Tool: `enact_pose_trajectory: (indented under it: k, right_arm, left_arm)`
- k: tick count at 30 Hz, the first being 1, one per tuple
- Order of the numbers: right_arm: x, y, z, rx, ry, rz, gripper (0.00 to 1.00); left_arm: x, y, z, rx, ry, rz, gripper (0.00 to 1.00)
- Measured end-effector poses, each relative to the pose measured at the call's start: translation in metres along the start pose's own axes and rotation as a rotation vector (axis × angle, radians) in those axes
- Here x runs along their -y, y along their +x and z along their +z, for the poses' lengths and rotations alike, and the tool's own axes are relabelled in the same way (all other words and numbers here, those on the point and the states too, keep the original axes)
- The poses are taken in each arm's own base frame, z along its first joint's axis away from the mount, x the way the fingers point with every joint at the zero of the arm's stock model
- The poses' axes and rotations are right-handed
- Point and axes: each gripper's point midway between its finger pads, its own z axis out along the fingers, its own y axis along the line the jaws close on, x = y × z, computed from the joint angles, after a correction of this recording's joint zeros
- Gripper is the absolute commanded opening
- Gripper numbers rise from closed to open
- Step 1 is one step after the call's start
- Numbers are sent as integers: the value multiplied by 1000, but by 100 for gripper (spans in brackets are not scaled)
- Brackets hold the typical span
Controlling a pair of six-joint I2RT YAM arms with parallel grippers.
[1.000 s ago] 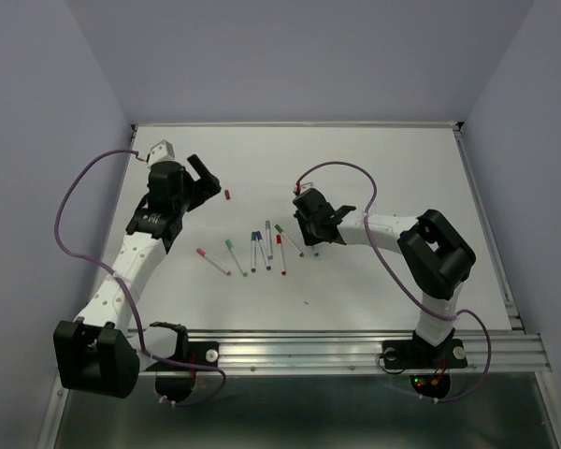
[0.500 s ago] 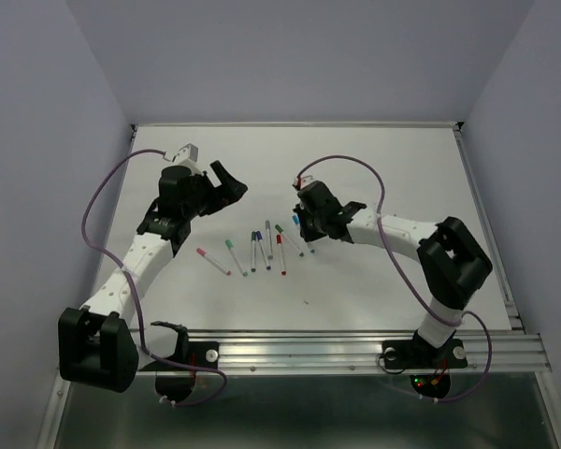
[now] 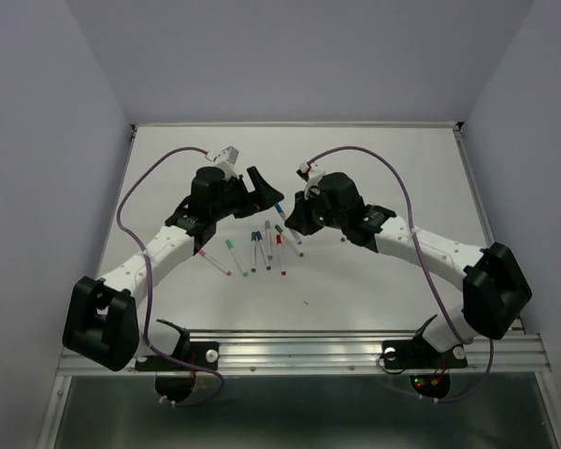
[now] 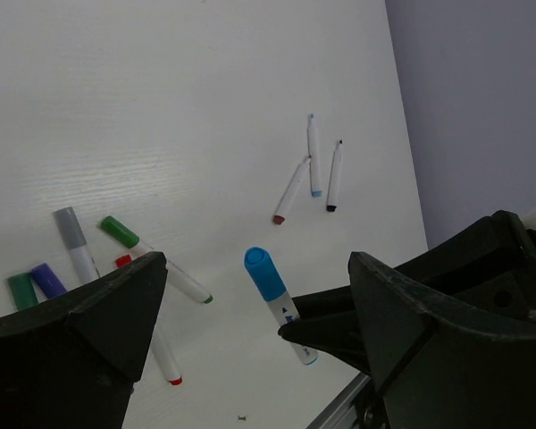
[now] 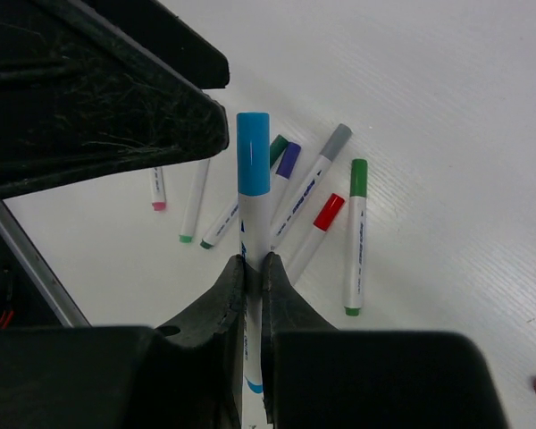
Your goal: Open the pen caps
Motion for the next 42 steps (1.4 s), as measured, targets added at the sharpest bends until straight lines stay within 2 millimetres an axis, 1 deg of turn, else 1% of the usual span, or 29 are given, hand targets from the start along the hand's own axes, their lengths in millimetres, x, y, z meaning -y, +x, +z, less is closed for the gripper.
enact_pose_trajectory:
  k: [4, 6, 7, 9, 11, 12, 13, 15, 16, 18, 19, 20, 23, 27, 34, 37, 38, 39, 40, 41, 42]
  right_arm:
    - [-5, 1, 0, 0, -28, 2, 1]
    - [-7, -3, 0, 13, -38, 3, 1]
    - [-9, -6, -1, 27, -45, 3, 1]
    - [-11, -12, -3, 45, -52, 3, 1]
    - [-13, -16, -5, 62, -57, 4, 1]
    - [-15, -21, -7, 77, -63, 1, 1]
    - [-17, -24, -9, 87, -66, 1, 1]
    - [-18, -27, -10, 100, -72, -1, 1]
    - [-19, -29, -10, 106, -75, -3, 1]
    - [-19, -29, -10, 108, -77, -3, 1]
    - [-19, -29, -10, 108, -77, -2, 1]
    - [-19, -29, -10, 108, -77, -3, 1]
    - [-20, -29, -10, 109, -80, -4, 1]
    - [-21, -24, -9, 100, -104, -13, 1]
    - [-19, 0, -7, 61, -174, -38, 1]
    - [-18, 9, -4, 71, -187, -52, 1]
    - [-23, 16, -6, 56, -220, -54, 1]
    - [-31, 33, -10, 11, -272, -46, 1]
    - [-45, 58, -17, -57, -337, -33, 1]
    - [-56, 82, -25, -120, -384, -26, 1]
    - [-63, 101, -31, -173, -417, -10, 1]
  left_arm:
    - [9, 2, 4, 0, 27, -10, 82]
    - [14, 2, 6, 0, 40, -13, 79]
    - [17, 1, 7, 0, 48, -10, 75]
    - [19, 2, 8, -3, 55, -12, 74]
    - [20, 4, 10, -9, 59, -14, 66]
    - [20, 5, 11, -12, 59, -18, 60]
    - [20, 5, 11, -14, 58, -18, 46]
    - [21, 5, 11, -15, 61, -21, 36]
    - [22, 5, 11, -13, 64, -26, 28]
    - [27, 3, 11, -10, 78, -26, 17]
    - [33, 0, 11, -3, 95, -28, 6]
    - [34, -1, 11, 1, 97, -25, 1]
    - [36, -2, 11, 4, 97, -25, 0]
    - [32, 0, 11, -1, 78, -31, 0]
    - [18, 15, 18, -78, -16, -48, 0]
    - [9, 21, 22, -141, -57, -67, 0]
    - [2, 19, 24, -140, -79, -65, 0]
    - [-5, 8, 28, -106, -98, -71, 0]
    - [-15, -12, 33, -53, -123, -78, 0]
    - [-23, -35, 35, 9, -138, -84, 0]
    - [-31, -62, 36, 83, -152, -85, 0]
